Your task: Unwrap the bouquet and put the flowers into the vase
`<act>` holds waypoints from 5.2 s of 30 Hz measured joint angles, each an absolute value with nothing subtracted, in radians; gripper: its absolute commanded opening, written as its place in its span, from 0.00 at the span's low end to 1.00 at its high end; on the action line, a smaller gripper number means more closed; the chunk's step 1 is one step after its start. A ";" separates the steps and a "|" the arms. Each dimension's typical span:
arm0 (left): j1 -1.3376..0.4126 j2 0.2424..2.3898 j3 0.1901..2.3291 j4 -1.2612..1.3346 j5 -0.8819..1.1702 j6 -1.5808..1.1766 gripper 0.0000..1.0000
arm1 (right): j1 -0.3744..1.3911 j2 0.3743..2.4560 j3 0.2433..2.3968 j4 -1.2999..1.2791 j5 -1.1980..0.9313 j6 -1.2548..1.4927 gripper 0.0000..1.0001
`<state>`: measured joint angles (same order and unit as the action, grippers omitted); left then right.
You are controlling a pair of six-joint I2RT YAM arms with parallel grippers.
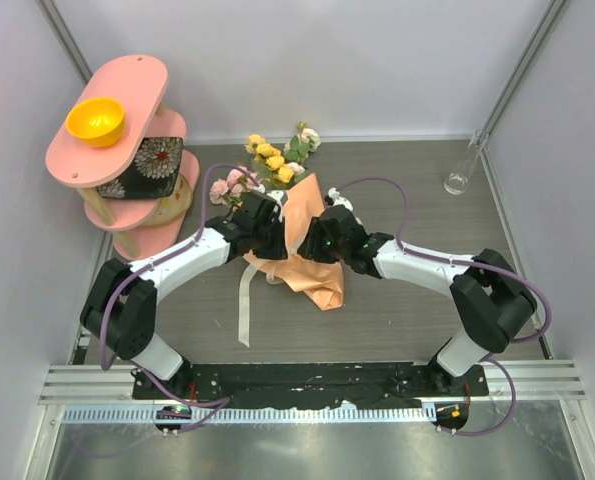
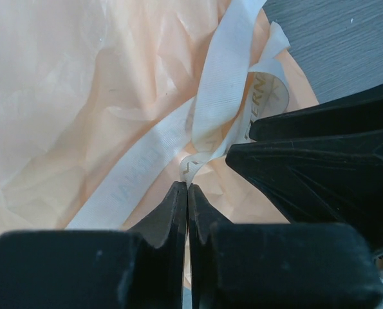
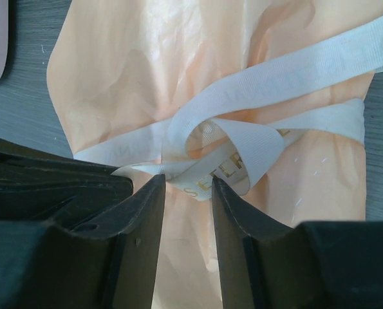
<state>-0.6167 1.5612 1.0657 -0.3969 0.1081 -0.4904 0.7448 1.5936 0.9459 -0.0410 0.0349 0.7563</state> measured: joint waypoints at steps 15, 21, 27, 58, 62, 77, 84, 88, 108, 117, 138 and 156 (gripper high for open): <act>-0.617 1.509 0.998 -0.348 0.159 -0.544 0.01 | 0.745 1.654 0.946 0.007 0.038 0.756 0.29; -0.617 1.490 0.982 -0.348 0.153 -0.553 0.00 | 0.745 1.652 0.943 0.038 0.028 0.755 0.12; -0.615 1.460 0.967 -0.348 0.090 -0.580 0.00 | 0.744 1.575 0.881 0.035 0.030 0.755 0.04; -0.606 0.628 0.604 -0.509 -0.319 -0.778 0.01 | 0.373 1.470 0.838 -0.133 0.059 0.580 0.15; -0.606 0.554 0.630 -0.583 -0.349 -0.770 0.01 | 0.374 1.490 0.855 -0.147 0.060 0.552 0.44; -0.606 0.683 0.847 -0.664 -0.326 -0.710 0.00 | 0.731 1.249 0.854 -0.122 -0.072 0.405 0.46; -0.606 0.678 1.079 -0.762 -0.406 -0.620 0.00 | 0.802 1.329 0.776 0.004 -0.153 0.481 0.37; -0.606 0.680 1.235 -0.845 -0.474 -0.556 0.00 | 0.817 1.386 0.738 0.023 -0.157 0.512 0.38; -0.606 0.689 1.862 -0.934 -0.776 -0.197 0.00 | 0.817 1.550 0.762 0.056 -0.125 0.523 0.41; -0.606 0.746 1.678 -0.947 -0.722 -0.229 0.00 | 0.819 1.592 0.847 0.060 -0.214 0.518 0.49; -0.606 0.858 1.384 -1.016 -0.992 -0.289 0.00 | 0.801 1.734 0.797 0.345 -0.321 0.969 0.68; -0.606 0.790 1.312 -1.015 -1.116 -0.279 0.00 | 0.827 1.707 0.686 0.579 -0.414 1.192 0.59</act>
<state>-0.6056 0.7902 1.3117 -1.0153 -1.1160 -0.2794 0.8268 1.7073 0.6861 0.5789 -0.4137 1.1923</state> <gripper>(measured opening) 0.012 0.685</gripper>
